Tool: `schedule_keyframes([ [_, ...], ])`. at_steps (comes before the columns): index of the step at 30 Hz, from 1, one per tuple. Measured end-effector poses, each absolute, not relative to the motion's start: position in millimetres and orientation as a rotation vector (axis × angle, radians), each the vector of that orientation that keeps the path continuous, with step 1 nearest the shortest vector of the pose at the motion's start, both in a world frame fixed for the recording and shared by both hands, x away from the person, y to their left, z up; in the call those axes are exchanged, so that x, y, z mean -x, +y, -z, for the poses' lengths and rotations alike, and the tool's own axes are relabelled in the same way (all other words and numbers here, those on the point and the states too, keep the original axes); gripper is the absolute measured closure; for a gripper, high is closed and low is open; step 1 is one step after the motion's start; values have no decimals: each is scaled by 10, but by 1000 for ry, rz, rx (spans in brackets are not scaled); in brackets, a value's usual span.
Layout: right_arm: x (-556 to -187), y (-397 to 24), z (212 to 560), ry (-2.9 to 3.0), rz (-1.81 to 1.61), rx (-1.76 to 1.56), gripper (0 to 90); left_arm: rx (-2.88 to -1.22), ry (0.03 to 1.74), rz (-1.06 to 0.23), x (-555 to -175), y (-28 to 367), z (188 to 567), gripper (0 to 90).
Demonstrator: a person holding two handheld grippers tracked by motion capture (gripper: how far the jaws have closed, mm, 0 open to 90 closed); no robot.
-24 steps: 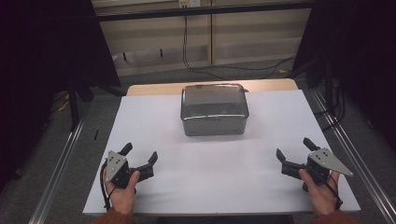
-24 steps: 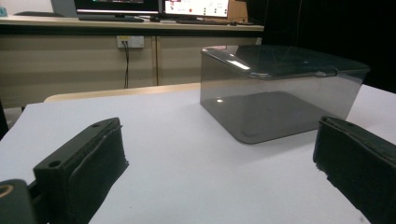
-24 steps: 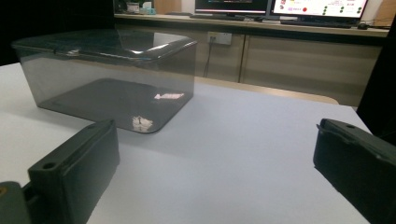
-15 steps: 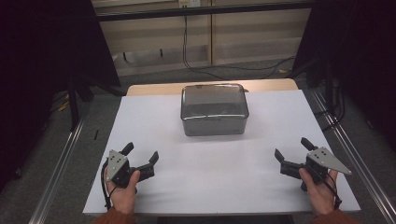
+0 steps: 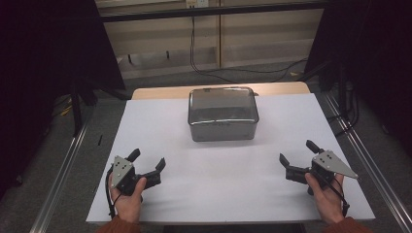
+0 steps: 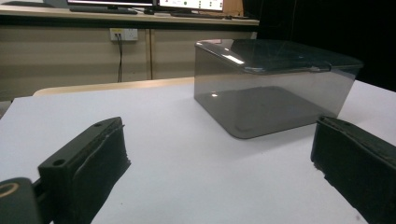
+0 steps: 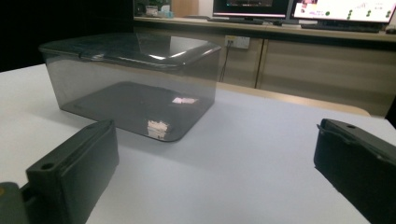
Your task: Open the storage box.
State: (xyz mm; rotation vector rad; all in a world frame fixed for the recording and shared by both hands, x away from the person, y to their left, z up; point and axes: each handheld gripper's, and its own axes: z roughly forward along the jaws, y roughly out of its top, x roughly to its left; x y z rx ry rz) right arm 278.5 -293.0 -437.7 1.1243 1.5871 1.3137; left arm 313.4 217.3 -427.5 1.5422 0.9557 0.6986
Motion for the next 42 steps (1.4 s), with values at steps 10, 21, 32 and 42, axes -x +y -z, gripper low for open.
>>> schedule_keyframes([
  [10,-2829,-2818,4369,1611,-1370,-1090,0,-1541,953,-704,-3132,2175,4272,34],
  [21,-2987,-2527,4351,1676,-1415,-1011,3,-1531,963,-690,-3140,2187,4271,34],
  [32,-3125,-2303,4334,1698,-1452,-975,2,-1529,964,-692,-3142,2176,4264,32],
  [42,-3225,-2206,4318,1728,-1451,-951,8,-1538,960,-678,-3146,2174,4265,32],
])
